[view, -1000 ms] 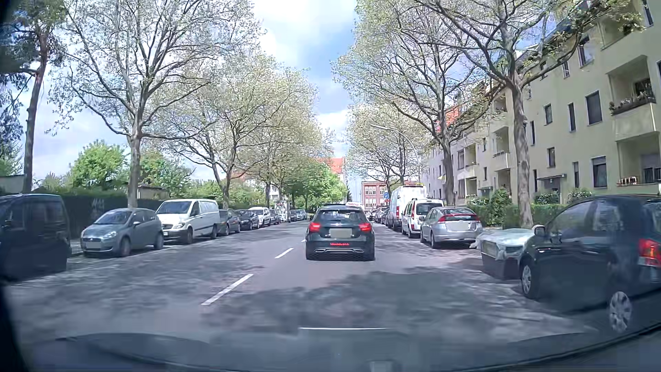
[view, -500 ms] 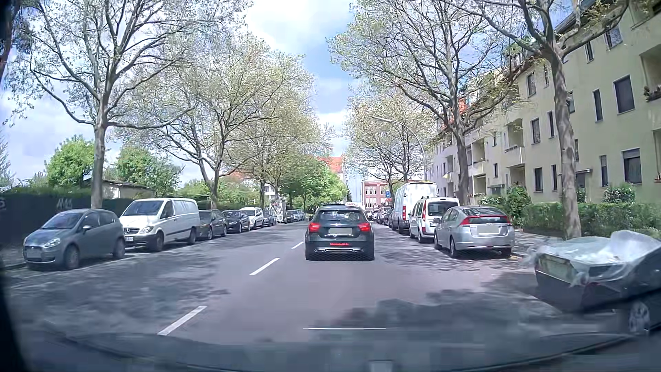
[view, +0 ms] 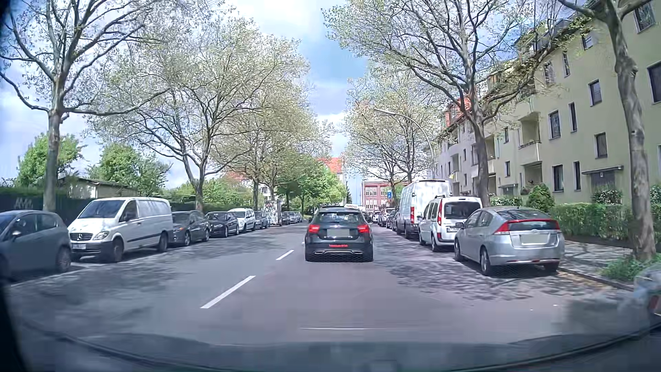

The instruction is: Follow the waypoints while adhering to traffic rules and regulations

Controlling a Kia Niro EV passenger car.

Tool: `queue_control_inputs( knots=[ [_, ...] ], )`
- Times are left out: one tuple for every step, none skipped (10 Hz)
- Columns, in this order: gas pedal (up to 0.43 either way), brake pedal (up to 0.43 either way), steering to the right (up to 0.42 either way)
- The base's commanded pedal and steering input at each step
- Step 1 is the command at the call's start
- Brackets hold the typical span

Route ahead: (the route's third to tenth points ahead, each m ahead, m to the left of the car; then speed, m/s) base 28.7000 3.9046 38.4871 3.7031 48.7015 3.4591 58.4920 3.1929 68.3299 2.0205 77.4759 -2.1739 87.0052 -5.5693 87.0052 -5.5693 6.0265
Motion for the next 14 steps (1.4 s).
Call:
queue_control_inputs(
  knots=[
    [0.138, 0.024, 0.0],
    [0.138, 0.024, 0.001],
    [0.138, 0.024, 0.002],
    [0.138, 0.018, 0.001],
    [0.138, 0.024, 0.001],
    [0.138, 0.024, 0.001],
    [0.138, 0.024, 0.0],
    [0.138, 0.024, -0.001],
    [0.138, 0.024, -0.001],
    [0.138, 0.018, -0.001],
    [0.138, 0.024, -0.002],
    [0.157, 0.024, -0.002],
    [0.157, 0.024, -0.002],
    [0.157, 0.018, -0.005]
  ],
)
